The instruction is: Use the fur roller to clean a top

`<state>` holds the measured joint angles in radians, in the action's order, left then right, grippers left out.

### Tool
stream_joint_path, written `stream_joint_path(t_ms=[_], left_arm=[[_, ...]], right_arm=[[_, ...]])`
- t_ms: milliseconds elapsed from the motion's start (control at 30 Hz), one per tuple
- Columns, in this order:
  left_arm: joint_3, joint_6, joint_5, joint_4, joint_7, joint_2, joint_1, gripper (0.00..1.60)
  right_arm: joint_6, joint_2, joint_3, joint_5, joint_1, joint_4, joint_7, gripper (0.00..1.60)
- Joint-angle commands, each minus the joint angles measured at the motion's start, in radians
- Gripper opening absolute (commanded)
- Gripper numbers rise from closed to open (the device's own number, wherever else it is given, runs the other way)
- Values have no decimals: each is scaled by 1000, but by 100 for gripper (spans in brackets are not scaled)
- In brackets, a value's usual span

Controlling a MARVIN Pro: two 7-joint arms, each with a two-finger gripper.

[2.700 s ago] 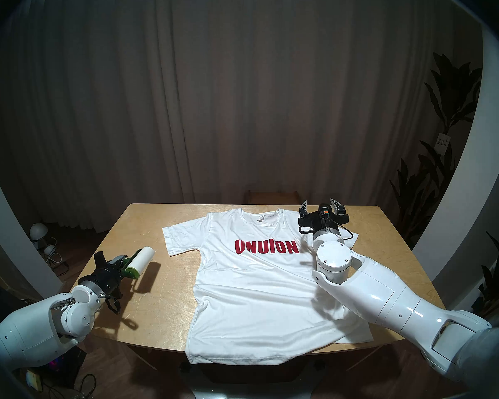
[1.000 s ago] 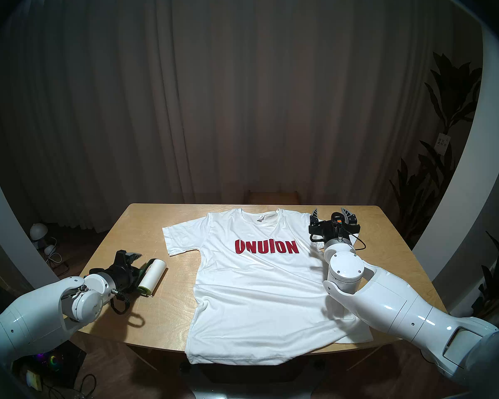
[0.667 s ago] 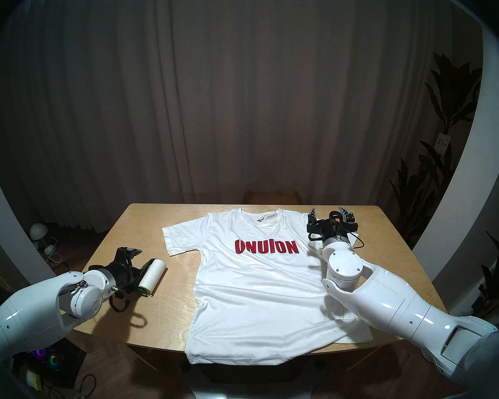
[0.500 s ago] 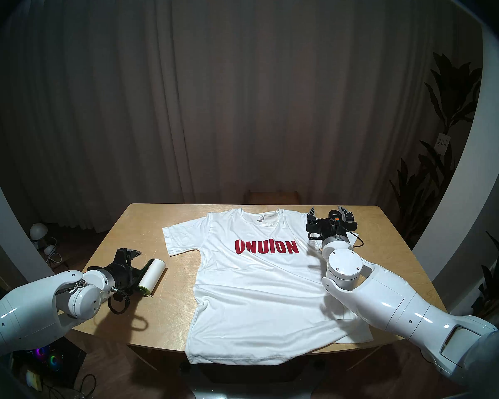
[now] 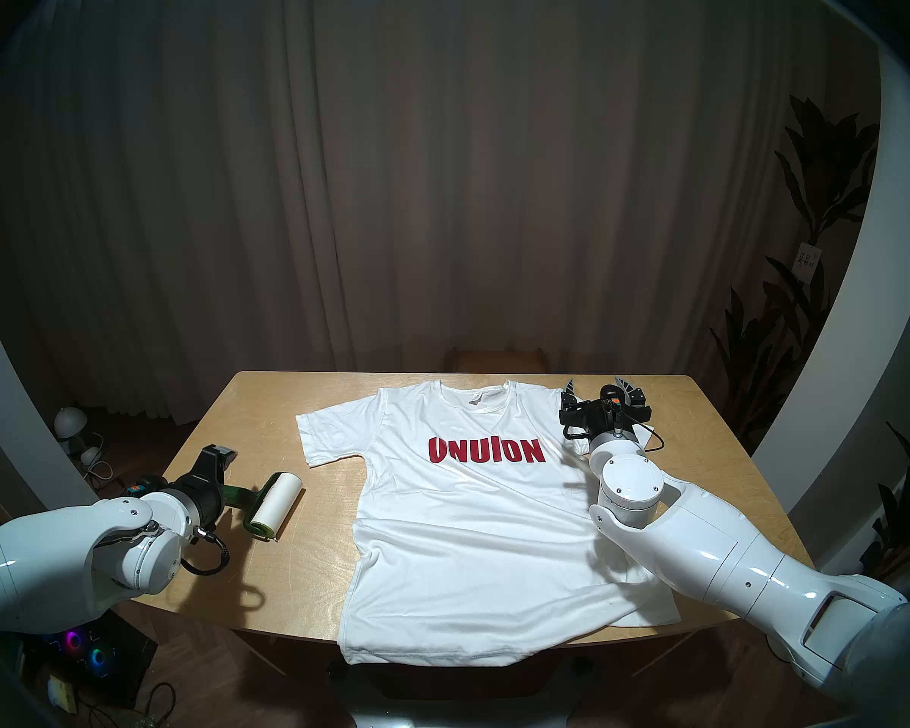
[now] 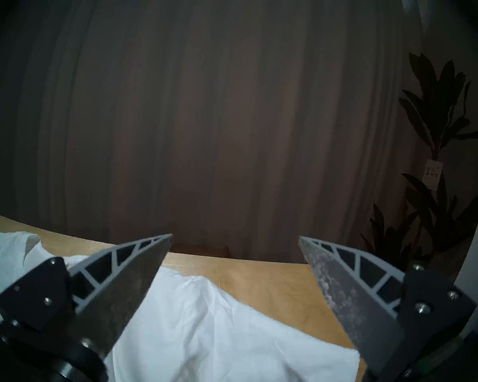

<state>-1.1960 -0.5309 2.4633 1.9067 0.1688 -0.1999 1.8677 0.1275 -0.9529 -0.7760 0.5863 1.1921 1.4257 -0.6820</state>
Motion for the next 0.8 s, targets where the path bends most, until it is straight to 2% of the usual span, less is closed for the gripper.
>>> stream_joint_path(t_ms=[0,133,167,233,400,633,667,767], left_arm=[[-29,-131,-193,37,-23,53,-3,160],[-26,-196,-311,37,-31,62,-3,160],[-26,-196,-311,37,-31,62,-3,160],[-19,-225,-394,24,-42,66,-5,160],[-12,-231,-522,-2,-59,73,-16,160],[-2,-210,-688,-38,-74,80,-29,160],[-1,-208,-703,-41,-75,80,-30,147],[1,-204,-748,-54,-77,82,-35,152]], right_arm=[[9,-13,-4,8,-16,-12,16,160],[11,-20,-5,13,-21,-20,26,160],[11,-20,-5,13,-21,-20,26,160],[14,-26,-8,21,-28,-25,37,160],[13,-36,2,11,-47,-24,61,160],[1,-34,33,-42,-94,-23,103,160],[2,-35,35,-46,-99,-23,106,160],[1,-35,41,-54,-110,-27,115,160]])
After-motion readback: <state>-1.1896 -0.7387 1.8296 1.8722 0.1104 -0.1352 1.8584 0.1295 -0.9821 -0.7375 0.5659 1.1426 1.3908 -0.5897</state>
